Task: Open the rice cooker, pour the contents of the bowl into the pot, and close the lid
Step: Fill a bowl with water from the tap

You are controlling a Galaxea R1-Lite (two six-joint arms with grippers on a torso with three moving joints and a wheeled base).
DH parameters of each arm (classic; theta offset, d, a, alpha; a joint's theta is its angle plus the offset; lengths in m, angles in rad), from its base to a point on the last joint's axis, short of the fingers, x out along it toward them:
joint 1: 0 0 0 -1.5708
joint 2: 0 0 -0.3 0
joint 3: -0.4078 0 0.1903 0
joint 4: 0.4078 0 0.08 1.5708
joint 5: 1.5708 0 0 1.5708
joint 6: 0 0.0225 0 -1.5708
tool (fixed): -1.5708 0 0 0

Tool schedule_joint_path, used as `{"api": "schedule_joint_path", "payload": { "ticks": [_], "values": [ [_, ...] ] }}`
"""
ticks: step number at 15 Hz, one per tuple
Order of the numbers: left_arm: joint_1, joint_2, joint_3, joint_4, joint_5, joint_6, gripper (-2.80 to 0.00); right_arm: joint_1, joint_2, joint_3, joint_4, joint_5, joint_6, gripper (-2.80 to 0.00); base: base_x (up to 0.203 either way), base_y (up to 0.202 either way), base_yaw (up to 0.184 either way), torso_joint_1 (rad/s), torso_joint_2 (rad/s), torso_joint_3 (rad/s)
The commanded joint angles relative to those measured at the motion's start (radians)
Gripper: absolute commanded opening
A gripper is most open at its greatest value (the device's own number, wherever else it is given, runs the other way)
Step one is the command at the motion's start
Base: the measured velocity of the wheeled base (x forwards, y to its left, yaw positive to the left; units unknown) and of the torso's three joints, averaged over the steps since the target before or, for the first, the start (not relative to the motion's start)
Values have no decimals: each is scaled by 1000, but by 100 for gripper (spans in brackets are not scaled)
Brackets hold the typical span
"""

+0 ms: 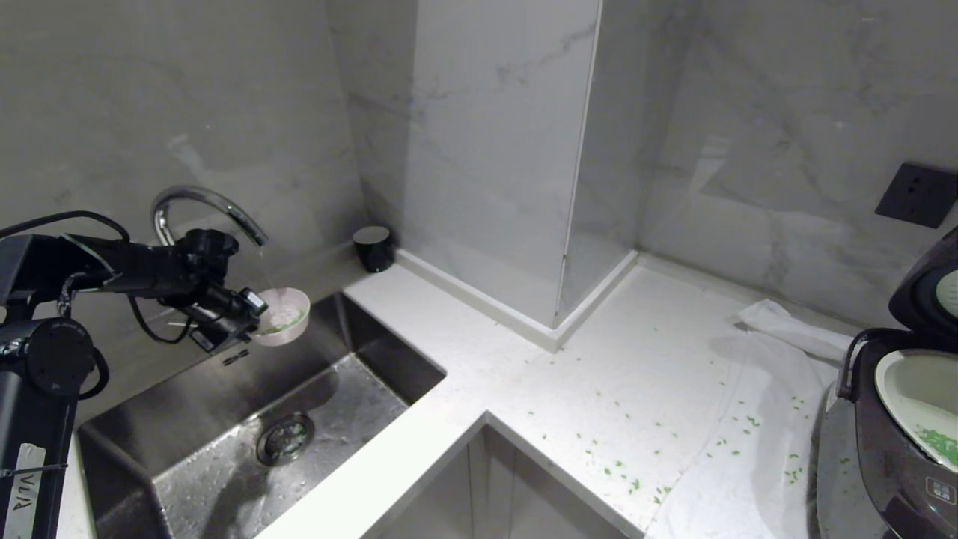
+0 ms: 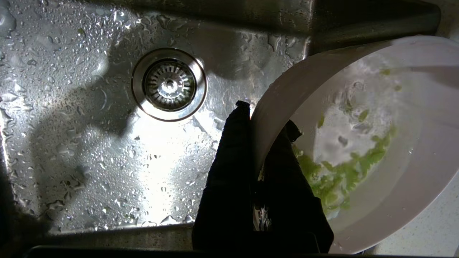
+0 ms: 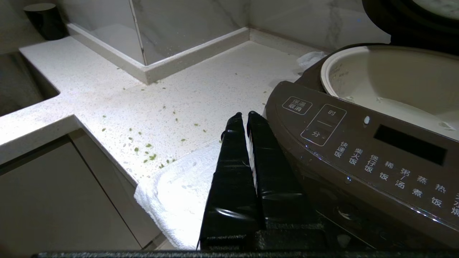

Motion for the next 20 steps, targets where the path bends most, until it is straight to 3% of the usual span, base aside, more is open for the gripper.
{"api": "schedule_joint_path", "payload": {
  "ticks": [1,20],
  "values": [
    [2,1,0,2,1,-4,-280,0,1,2,0,1,0,-280,0,0,0,0,0,0],
    [2,4,0,4,-1,-7,-280,0,-1,2,0,1,0,-280,0,0,0,0,0,0]
  ]
}}
